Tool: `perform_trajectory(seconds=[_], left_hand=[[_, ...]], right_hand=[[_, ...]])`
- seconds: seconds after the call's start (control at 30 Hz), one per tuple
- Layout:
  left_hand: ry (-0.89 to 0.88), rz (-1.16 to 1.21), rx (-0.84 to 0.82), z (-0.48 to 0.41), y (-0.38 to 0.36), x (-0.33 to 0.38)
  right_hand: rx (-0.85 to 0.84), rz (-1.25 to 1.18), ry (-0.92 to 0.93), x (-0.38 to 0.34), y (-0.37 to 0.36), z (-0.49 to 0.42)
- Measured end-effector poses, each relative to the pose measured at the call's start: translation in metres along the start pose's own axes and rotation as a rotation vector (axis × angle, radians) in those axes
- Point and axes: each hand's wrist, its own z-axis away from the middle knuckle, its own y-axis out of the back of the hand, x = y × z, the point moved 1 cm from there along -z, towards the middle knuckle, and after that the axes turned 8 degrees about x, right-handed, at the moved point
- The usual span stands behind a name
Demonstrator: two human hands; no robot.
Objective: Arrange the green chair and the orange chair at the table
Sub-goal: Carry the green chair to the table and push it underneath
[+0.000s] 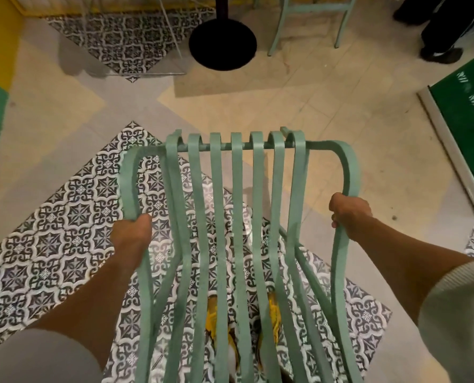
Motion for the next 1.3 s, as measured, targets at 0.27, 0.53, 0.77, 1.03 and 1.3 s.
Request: perform_trajectory(seconds=[0.27,0.53,0.77,1.03,1.3], left_hand=[[-0.015,-0.031,0.03,-0.015,-0.009,0.023],[-0.087,0.08,-0.131,-0.04,-0.012,0.044],[-0.089,0.037,-0.321,-0.012,-0.003,-0.024],[-0.159,-0.212,-0.206,0.019,0.004,-0.06],[-0.277,-0.436,-0.211,0.019,0.001,-0.047]], right_hand=[[-0.085,0.057,0.136,0.039,0.007,0.022],[-0.141,0.283,0.051,0.143,-0.013,0.058],[-0.17,0.335,0.091,0.107,-0.016,0.037],[-0.042,0.377,0.281,0.089,-0.011,0.029],[-0.046,0.577,0.367,0.069,-0.005,0.017]])
